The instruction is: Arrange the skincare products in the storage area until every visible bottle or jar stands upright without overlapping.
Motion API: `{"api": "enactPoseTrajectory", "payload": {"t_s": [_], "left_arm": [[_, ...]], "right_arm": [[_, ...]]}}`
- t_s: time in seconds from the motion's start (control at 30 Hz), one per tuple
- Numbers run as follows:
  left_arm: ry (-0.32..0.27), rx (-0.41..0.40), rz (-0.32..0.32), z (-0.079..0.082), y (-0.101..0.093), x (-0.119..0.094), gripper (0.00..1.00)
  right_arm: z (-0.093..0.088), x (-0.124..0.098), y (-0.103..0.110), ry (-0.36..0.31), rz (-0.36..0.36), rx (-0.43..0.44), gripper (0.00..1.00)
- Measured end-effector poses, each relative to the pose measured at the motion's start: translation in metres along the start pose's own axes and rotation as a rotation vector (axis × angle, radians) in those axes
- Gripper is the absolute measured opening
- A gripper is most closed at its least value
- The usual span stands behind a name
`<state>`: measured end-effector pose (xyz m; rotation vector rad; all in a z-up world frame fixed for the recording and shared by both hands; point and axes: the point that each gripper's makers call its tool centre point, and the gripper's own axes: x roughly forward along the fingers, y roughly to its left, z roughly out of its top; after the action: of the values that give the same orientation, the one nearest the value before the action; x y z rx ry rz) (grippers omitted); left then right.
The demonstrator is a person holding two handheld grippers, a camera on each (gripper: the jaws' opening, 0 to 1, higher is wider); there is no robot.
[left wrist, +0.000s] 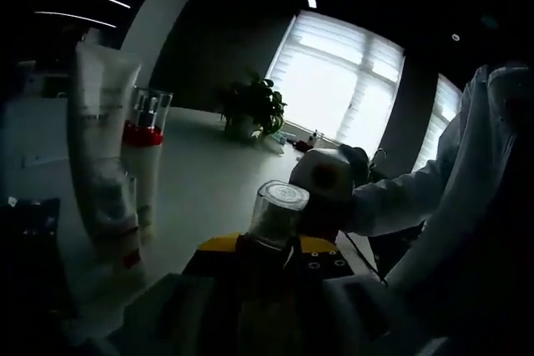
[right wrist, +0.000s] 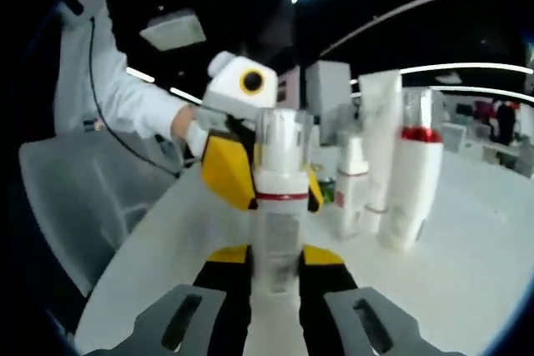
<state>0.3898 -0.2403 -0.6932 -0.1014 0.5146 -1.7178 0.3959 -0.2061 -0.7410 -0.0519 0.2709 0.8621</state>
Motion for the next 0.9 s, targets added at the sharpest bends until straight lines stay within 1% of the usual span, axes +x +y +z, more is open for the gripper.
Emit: {"api": "enactPoseTrajectory", "payload": {"t_s": [0.33, 0.5, 0.57, 0.7, 0.77, 0.9], "left_arm": [[-0.018, -0.007, 0.023, 0.002, 0.005, -0.002, 0.19], [-0.035, -0.002, 0.033, 0.008, 0.008, -0.005, 0.20], [-0.041, -0.003, 0.036, 0.010, 0.007, -0.006, 0.21], [-0.042, 0.022, 0.048, 0.012, 0.008, -0.009, 0.22], [-0.051, 0.024, 0.051, 0.015, 0.009, -0.011, 0.21], [-0.095, 0.035, 0.059, 0.030, 0.009, -0.017, 0.21]], "right_arm": [[0.001, 0.004, -0.001, -0.026, 0.008, 0.010, 0.13], [-0.002, 0.005, -0.005, -0.018, 0.001, 0.001, 0.13], [-0.001, 0.006, -0.007, -0.018, -0.003, -0.011, 0.13], [-0.003, 0.009, -0.008, -0.009, 0.006, -0.031, 0.13], [-0.005, 0.010, -0.007, -0.005, 0.017, -0.031, 0.13], [-0.006, 0.010, -0.008, -0.008, 0.015, -0.032, 0.14]]}}
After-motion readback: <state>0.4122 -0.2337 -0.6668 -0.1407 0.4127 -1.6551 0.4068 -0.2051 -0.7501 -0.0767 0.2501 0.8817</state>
